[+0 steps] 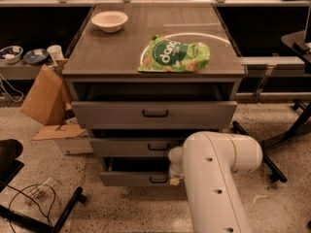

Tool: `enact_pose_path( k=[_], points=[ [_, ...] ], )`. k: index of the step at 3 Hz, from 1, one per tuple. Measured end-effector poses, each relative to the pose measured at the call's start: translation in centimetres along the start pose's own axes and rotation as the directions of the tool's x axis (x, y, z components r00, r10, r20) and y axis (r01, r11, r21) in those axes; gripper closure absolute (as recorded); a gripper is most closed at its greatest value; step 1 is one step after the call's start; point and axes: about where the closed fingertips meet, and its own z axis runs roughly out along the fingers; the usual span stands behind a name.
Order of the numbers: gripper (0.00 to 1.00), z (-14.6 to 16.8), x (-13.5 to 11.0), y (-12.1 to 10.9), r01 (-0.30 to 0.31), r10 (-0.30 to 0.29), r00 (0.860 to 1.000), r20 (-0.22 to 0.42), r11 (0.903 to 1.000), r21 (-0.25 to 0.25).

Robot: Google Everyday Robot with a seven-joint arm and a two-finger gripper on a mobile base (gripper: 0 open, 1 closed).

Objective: Open bottom drawer

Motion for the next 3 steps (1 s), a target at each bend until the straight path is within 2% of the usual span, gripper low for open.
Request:
enact_pose_path(
  k=[1, 2, 3],
  points=[
    [0.87, -0.6, 0.0, 0.0, 0.0, 0.0, 1.0, 0.0, 1.0, 0.0],
    [1.0, -0.2, 1.9, 2.4, -0.037, 0.036, 0.999, -0.02, 0.999, -0.026],
    [1.0, -0.4, 1.9, 2.5, -0.039, 0.038, 0.999, -0.021, 0.9989, -0.028]
  ],
)
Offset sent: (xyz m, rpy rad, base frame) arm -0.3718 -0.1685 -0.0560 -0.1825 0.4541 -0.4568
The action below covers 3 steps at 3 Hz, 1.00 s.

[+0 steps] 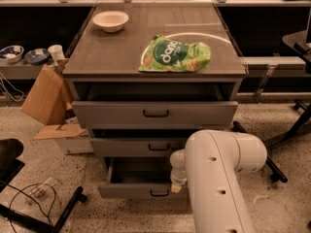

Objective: Open bottom drawer

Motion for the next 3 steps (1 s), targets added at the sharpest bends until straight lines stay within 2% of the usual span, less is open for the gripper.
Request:
enact_pose_path(
  k=[1, 2, 3],
  points=[
    [1.0, 0.2, 0.9, 1.5, -0.026, 0.026, 1.0, -0.008, 0.9995, -0.019],
    [1.0, 0.2, 0.8, 1.6, -0.026, 0.026, 1.0, -0.008, 0.9995, -0.019],
    [1.0, 0.6, 1.6, 3.1, -0.052, 0.052, 0.999, -0.015, 0.998, -0.036]
  ],
)
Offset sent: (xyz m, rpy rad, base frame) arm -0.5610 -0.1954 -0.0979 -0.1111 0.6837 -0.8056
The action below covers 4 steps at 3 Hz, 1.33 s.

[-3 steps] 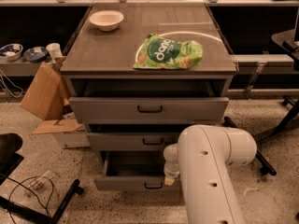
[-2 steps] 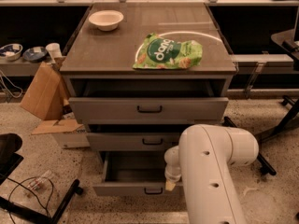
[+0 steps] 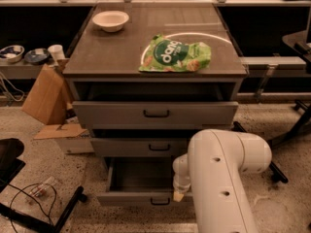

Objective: Open bottom drawer

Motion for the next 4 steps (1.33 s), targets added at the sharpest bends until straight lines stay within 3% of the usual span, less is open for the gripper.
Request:
enact_pose_path(
  k=[3, 4],
  points=[
    [1.0, 0.1, 0.4, 1.5, -0.024, 0.024, 1.0, -0.005, 0.9996, -0.016],
    [0.82, 0.1, 0.4, 1.5, -0.024, 0.024, 1.0, -0.005, 0.9996, -0.016]
  ],
)
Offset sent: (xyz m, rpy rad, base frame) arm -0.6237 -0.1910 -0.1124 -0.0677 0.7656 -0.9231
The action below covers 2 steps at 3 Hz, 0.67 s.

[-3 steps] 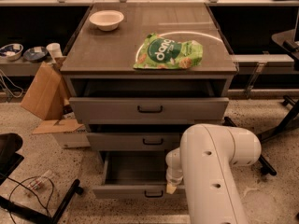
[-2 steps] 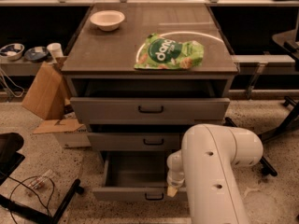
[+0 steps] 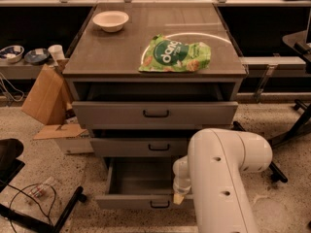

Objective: Open bottom drawer

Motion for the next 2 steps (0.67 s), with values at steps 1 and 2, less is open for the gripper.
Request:
enact_pose_path(
  k=[1, 2],
  points=[
    [0.59, 0.0, 0.0, 0.0, 0.0, 0.0, 1.0, 0.0, 1.0, 0.0],
    [0.36, 0.0, 0.0, 0.0, 0.0, 0.0, 1.0, 0.0, 1.0, 0.0]
  ],
)
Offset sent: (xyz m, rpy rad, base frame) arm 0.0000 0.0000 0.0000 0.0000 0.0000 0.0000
